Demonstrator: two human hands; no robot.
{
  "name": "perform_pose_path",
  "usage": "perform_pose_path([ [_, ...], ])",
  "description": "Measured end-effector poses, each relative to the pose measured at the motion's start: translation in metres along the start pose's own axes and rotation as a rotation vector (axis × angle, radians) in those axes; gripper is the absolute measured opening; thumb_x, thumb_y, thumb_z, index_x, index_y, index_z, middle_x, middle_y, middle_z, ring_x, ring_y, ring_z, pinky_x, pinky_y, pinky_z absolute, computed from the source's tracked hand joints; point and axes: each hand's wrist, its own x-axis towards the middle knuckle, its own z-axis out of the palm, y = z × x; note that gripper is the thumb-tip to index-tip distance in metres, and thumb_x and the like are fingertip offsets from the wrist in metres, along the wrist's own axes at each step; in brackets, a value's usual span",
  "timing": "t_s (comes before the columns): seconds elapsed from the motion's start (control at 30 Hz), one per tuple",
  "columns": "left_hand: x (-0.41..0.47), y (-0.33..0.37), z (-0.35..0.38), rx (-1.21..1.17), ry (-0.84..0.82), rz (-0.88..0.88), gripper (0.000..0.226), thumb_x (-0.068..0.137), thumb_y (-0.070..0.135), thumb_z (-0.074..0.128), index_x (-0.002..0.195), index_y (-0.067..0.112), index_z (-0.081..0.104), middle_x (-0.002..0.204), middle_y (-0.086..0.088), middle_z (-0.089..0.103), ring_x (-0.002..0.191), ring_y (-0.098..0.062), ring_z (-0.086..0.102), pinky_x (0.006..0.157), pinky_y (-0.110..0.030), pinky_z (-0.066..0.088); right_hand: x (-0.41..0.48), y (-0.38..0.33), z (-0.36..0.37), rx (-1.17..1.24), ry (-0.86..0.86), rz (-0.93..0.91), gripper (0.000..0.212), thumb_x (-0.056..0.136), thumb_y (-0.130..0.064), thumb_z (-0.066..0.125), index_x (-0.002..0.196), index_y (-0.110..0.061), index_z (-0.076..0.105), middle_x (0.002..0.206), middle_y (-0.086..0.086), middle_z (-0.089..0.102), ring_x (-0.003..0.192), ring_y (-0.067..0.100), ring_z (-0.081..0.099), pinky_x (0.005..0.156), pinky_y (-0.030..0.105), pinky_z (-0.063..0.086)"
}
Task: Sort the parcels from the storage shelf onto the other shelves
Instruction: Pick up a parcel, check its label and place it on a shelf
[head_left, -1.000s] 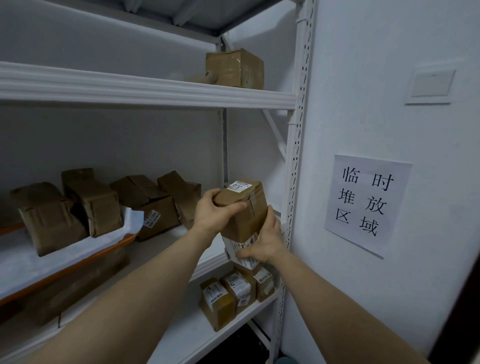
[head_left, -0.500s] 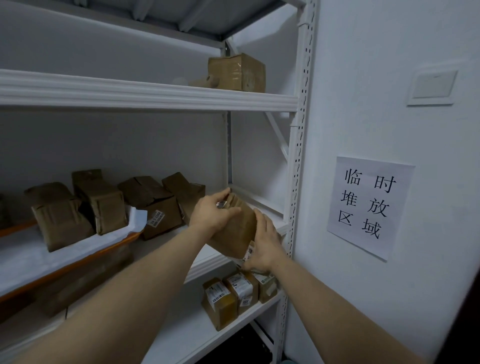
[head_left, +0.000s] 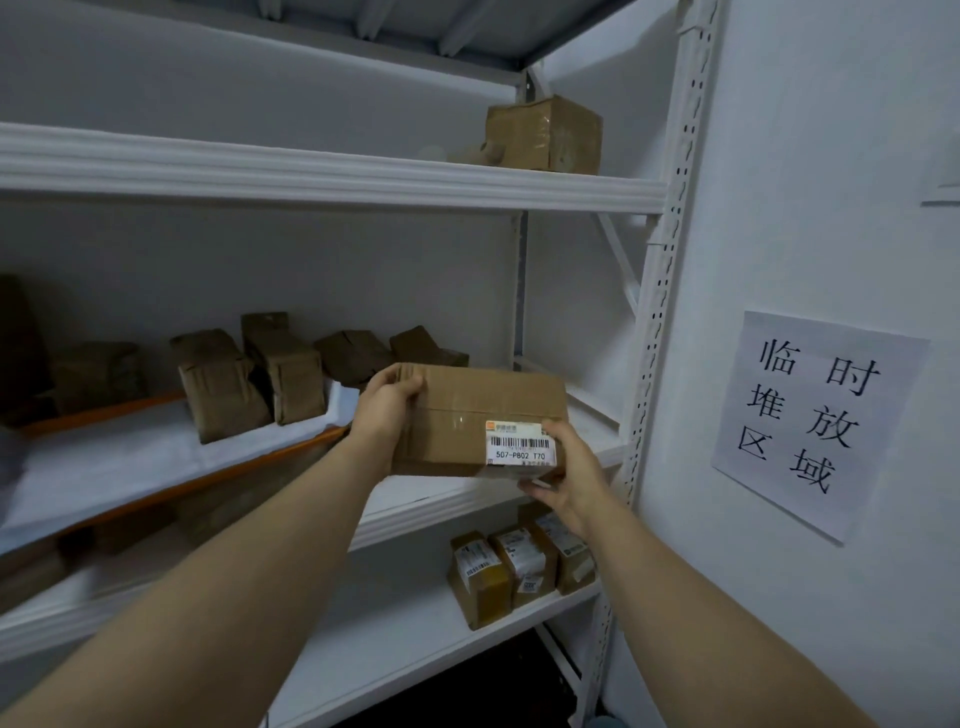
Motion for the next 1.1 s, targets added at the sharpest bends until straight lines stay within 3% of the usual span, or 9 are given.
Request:
perform_pose_path([
  [0.13, -0.010, -0.004, -0.018, 0.038, 0.055, -0.055, 0.046, 0.087, 0.056, 0.056, 0.122, 0.026, 0.049, 0.113, -0.003, 0.054, 0.102, -0.025, 0.053, 0.084, -0.038, 0.042, -0.005, 0.005, 0.008, 0.077, -0.092, -0.040, 0.031, 0.085, -0.019, 0.069, 0.113, -0.008, 0.061, 0.098, 0.012, 0.071, 0.101, 0.027, 0.064, 0.096, 0.046, 0.050],
  [0.23, -0.014, -0.006, -0.030, -0.037, 0.024, -0.050, 0.021, 0.089, 0.045, 0.061, 0.100, 0.027, 0.056, 0.104, -0.003, 0.060, 0.087, -0.019, 0.056, 0.072, -0.033, 0.046, -0.009, 0.009, 0.008, 0.193, -0.146, -0.043, 0.050, 0.075, -0.009, 0.073, 0.123, -0.011, 0.059, 0.101, 0.012, 0.072, 0.106, 0.030, 0.063, 0.093, 0.042, 0.052],
  [0.43, -0.012, -0.001, -0.048, -0.179, 0.032, -0.191, 0.059, 0.080, 0.053, 0.062, 0.127, 0.020, 0.048, 0.114, -0.013, 0.057, 0.104, -0.034, 0.056, 0.093, -0.054, 0.047, -0.015, 0.006, 0.020, 0.004, -0.243, -0.095, 0.079, 0.065, 0.026, 0.057, 0.132, -0.016, 0.052, 0.116, 0.015, 0.065, 0.109, 0.035, 0.061, 0.082, 0.041, 0.055],
  [0.63, 0.001, -0.002, -0.081, -0.194, 0.097, -0.165, 0.029, 0.088, 0.035, 0.057, 0.110, 0.014, 0.057, 0.095, -0.011, 0.057, 0.094, -0.031, 0.055, 0.096, -0.054, 0.045, -0.023, 0.011, 0.054, -0.049, -0.204, -0.125, 0.079, 0.066, 0.034, 0.047, 0.125, -0.018, 0.051, 0.116, 0.015, 0.061, 0.107, 0.035, 0.058, 0.072, 0.039, 0.056],
  [0.73, -0.005, 0.005, -0.105, -0.203, 0.063, -0.184, 0.036, 0.080, 0.048, 0.065, 0.102, 0.020, 0.059, 0.100, -0.011, 0.062, 0.094, -0.031, 0.059, 0.093, -0.052, 0.048, -0.024, 0.016, 0.077, -0.025, -0.217, -0.069, 0.053, 0.070, 0.022, 0.055, 0.113, -0.010, 0.058, 0.107, 0.016, 0.066, 0.095, 0.031, 0.064, 0.071, 0.035, 0.055],
  [0.8, -0.005, 0.007, -0.124, -0.211, 0.011, -0.197, 0.055, 0.071, 0.055, 0.069, 0.113, 0.020, 0.061, 0.106, -0.011, 0.066, 0.097, -0.032, 0.063, 0.088, -0.052, 0.052, -0.025, 0.022, 0.094, -0.034, -0.187, -0.033, 0.028, 0.077, -0.005, 0.067, 0.105, -0.009, 0.064, 0.105, 0.016, 0.069, 0.092, 0.027, 0.064, 0.072, 0.031, 0.051],
  [0.87, -0.006, 0.008, -0.141, -0.177, 0.006, -0.194, 0.050, 0.076, 0.050, 0.068, 0.113, 0.018, 0.060, 0.104, -0.010, 0.064, 0.091, -0.029, 0.063, 0.074, -0.043, 0.056, -0.025, 0.029, 0.109, -0.082, -0.125, -0.026, 0.036, 0.078, -0.034, 0.071, 0.107, -0.015, 0.067, 0.103, 0.012, 0.071, 0.094, 0.025, 0.062, 0.071, 0.031, 0.048],
  [1.0, -0.005, 0.009, -0.172, -0.170, -0.020, -0.219, 0.051, 0.075, 0.036, 0.074, 0.117, 0.014, 0.056, 0.108, -0.016, 0.061, 0.092, -0.032, 0.062, 0.058, -0.042, 0.056, -0.029, 0.042, 0.141, -0.219, -0.140, 0.043, 0.049, 0.081, -0.060, 0.059, 0.105, -0.018, 0.066, 0.098, 0.011, 0.070, 0.086, 0.024, 0.062, 0.062, 0.030, 0.046],
  [1.1, -0.002, 0.012, -0.198, -0.115, 0.080, -0.195, 0.049, 0.079, 0.036, 0.069, 0.119, 0.016, 0.050, 0.103, -0.015, 0.058, 0.090, -0.031, 0.059, 0.067, -0.045, 0.057, -0.032, 0.048, 0.166, -0.200, -0.166, 0.046, 0.074, 0.069, -0.076, 0.055, 0.114, -0.018, 0.064, 0.108, 0.011, 0.069, 0.101, 0.026, 0.063, 0.085, 0.040, 0.051],
])
